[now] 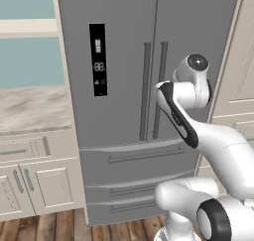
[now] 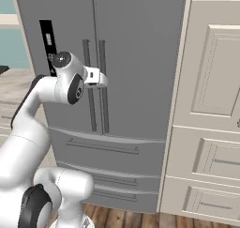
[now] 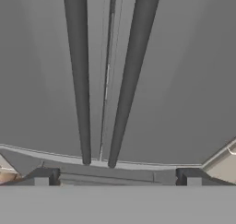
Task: Open the fridge, grab two sodas, and place both sodas inside the bowl with ice on the dining counter.
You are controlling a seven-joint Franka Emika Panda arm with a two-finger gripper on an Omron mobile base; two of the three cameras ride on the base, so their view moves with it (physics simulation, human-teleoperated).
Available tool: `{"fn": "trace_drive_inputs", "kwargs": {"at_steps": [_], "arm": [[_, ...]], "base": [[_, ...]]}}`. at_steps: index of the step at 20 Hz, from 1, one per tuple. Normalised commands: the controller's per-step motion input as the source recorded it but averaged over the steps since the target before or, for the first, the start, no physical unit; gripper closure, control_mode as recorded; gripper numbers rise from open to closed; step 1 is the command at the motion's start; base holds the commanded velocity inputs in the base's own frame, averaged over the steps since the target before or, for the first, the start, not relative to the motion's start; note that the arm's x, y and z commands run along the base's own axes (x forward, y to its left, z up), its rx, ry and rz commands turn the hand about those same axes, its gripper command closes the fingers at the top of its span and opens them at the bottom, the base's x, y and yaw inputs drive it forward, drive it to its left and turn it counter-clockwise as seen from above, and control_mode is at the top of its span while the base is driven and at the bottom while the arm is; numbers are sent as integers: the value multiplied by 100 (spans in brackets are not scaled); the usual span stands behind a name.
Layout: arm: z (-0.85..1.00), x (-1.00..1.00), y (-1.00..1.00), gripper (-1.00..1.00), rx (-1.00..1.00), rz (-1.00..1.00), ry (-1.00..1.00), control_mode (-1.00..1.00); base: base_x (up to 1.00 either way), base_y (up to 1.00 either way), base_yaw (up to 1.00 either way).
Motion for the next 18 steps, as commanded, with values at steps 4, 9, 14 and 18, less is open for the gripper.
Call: {"fn": "trace_drive_inputs", "kwargs": {"at_steps": [4, 9, 14, 18], "arm": [[1, 64, -15, -100, 9, -4, 0, -100], [0, 54, -5, -100, 4, -7, 0, -100], [-8, 35, 0, -100, 0, -2, 0, -100], [-10, 35, 0, -100, 0, 0, 0, -100]], "base": [[0, 0, 0], [0, 0, 0], [0, 0, 0], [0, 0, 0]]}}
